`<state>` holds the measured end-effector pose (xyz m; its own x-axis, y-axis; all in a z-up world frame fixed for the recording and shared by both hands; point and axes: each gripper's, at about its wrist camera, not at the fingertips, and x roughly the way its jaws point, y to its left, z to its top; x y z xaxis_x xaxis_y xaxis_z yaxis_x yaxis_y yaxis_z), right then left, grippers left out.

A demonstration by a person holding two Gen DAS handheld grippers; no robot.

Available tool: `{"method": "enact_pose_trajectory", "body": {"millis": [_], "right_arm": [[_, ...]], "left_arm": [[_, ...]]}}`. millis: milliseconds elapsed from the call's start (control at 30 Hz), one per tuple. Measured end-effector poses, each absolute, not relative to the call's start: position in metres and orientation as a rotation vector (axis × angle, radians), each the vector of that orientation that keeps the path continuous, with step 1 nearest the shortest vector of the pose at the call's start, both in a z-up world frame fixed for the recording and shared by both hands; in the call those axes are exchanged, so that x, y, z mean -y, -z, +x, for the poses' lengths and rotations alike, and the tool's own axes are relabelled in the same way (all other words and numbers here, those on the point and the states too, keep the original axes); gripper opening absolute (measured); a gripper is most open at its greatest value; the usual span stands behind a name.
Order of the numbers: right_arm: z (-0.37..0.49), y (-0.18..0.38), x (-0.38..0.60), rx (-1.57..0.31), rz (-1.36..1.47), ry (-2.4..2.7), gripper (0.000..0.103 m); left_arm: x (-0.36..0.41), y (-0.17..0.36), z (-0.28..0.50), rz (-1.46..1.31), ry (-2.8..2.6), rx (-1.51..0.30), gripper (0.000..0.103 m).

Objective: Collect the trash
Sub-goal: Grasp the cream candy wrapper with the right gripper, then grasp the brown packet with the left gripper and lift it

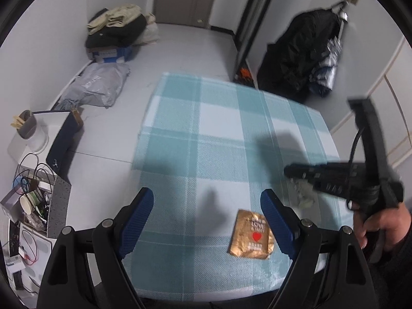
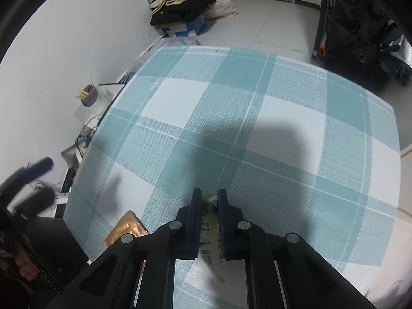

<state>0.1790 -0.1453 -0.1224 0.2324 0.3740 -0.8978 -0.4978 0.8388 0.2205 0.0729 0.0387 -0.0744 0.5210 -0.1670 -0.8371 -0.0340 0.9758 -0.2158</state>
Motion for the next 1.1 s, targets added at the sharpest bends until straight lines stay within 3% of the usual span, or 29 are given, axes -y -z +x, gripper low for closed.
{"method": "enact_pose_trajectory", "body": {"millis": [433,833,933,1033,1100], "right_arm": [[0.183,0.1,0.188,-1.132,0.031,-0.561,0.009],[0.175,0.084,0.219,-1.08,0.085,-0.516,0.009],[0.173,0.08,0.227,-1.067,0.095,-0.506,0.009],[0.169,0.078,0.233,-1.057,0.097,-0.499,0.009],[0.167,0.076,0.237,-1.052,0.098,-0.497,0.009]], "left_arm": [[0.012,0.116,0.07,-0.029,0.21,-1.2,0.083],[0.033,0.125,0.058,0.1,0.198,-1.197,0.083],[0.034,0.125,0.056,0.128,0.187,-1.184,0.074],[0.032,0.122,0.054,0.121,0.186,-1.175,0.052],[0.033,0.122,0.052,0.123,0.194,-1.171,0.046]]}}
